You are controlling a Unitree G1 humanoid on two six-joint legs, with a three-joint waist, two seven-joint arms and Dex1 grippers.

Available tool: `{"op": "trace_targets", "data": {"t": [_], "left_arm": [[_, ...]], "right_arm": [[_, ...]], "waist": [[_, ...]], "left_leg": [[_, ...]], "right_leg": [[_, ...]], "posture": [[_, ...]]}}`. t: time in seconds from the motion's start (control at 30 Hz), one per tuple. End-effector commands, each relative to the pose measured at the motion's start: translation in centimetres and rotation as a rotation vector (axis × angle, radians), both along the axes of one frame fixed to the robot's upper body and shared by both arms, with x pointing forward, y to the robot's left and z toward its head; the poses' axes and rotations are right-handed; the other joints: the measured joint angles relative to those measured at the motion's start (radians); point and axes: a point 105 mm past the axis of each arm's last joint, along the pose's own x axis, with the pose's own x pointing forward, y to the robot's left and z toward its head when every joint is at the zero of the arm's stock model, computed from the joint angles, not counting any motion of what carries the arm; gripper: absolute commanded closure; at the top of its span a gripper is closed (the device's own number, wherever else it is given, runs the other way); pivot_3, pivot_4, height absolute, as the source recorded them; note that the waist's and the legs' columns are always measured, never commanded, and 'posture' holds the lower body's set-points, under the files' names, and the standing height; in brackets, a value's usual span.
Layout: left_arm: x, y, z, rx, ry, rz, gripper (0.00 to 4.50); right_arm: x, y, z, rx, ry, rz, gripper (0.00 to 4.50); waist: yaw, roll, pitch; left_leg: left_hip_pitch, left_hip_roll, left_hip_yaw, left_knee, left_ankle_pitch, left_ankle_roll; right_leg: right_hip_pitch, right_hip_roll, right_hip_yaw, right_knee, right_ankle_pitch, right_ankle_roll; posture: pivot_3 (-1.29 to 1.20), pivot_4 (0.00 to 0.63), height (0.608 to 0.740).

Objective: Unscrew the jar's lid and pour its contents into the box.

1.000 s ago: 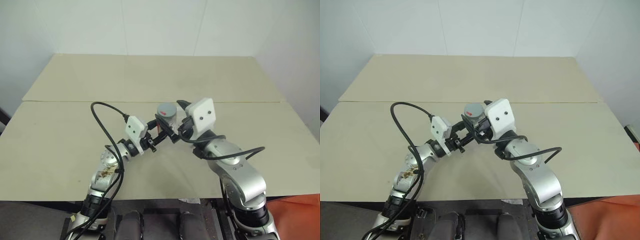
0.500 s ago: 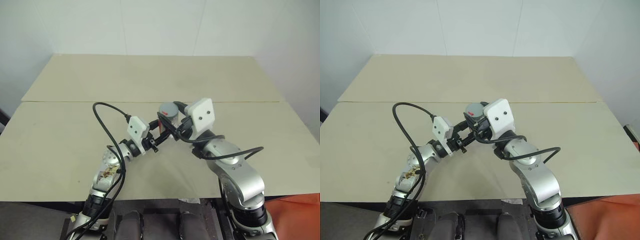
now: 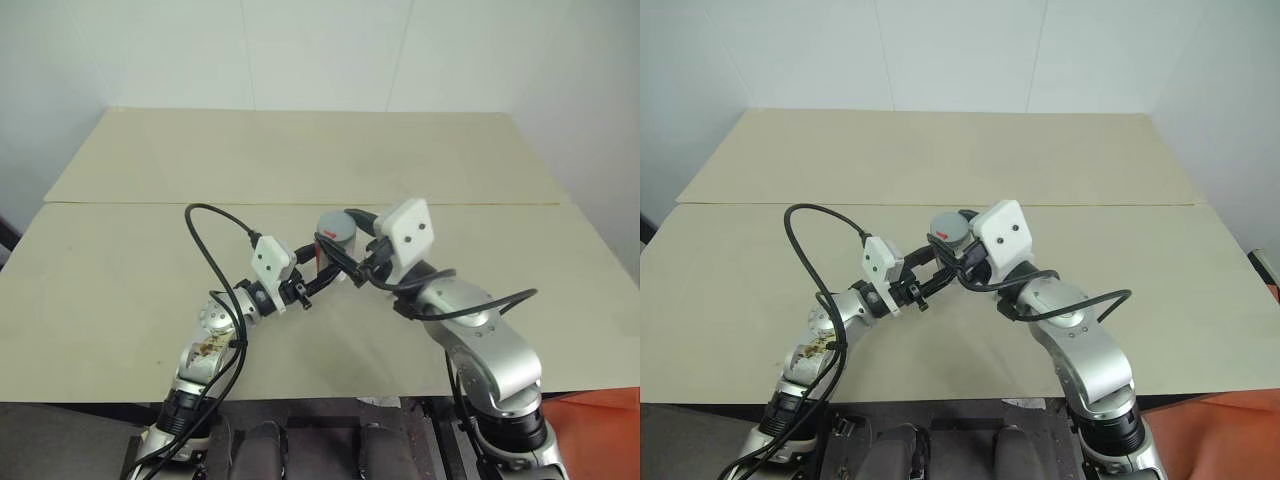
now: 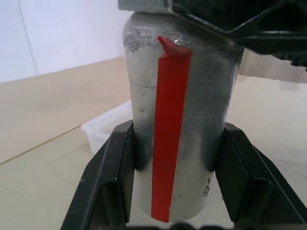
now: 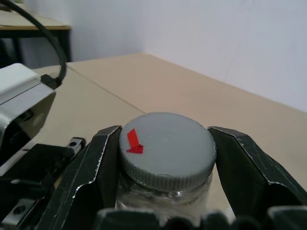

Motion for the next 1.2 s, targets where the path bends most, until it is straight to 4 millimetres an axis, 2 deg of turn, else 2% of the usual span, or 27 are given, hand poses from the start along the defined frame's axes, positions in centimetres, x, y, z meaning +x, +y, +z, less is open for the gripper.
{"op": "trace_targets", "data": {"t": [0.03,0.6,0.87,1.2], "left_arm": [[-1.4,0.1,1.1,-0.018,-0.052,-0.095,2.47],[-3.1,-0.7,1.7,-0.048,-0.067,-0.211,2.47],[-3.3,-1.1,1.6,-0.028,-0.076,-0.251,2.47],[-3.4,-1.5,1.7,-0.034,-0.08,-0.266,2.47]], "right_arm": [[-0.8,-0.7,1.6,-0.002,-0.073,0.073,1.7],[-1.7,-1.6,1.1,-0.166,-0.038,0.673,1.7],[0.2,-2.0,1.8,-0.214,-0.014,0.834,1.7],[1.3,-2.4,1.7,-0.292,0.013,1.018,1.7]], "waist": [[-0.001,0.0,0.0],[0.0,0.0,0.0],[0.001,0.0,0.0],[0.001,0.0,0.0]], "left_leg": [[0.0,0.0,0.0,0.0,0.0,0.0],[0.0,0.0,0.0,0.0,0.0,0.0],[0.0,0.0,0.0,0.0,0.0,0.0],[0.0,0.0,0.0,0.0,0.0,0.0]], "right_leg": [[0.0,0.0,0.0,0.0,0.0,0.0],[0.0,0.0,0.0,0.0,0.0,0.0],[0.0,0.0,0.0,0.0,0.0,0.0],[0.0,0.0,0.0,0.0,0.0,0.0]], "posture": [[0.0,0.15,0.74],[0.0,0.15,0.74],[0.0,0.15,0.74],[0.0,0.15,0.74]]}}
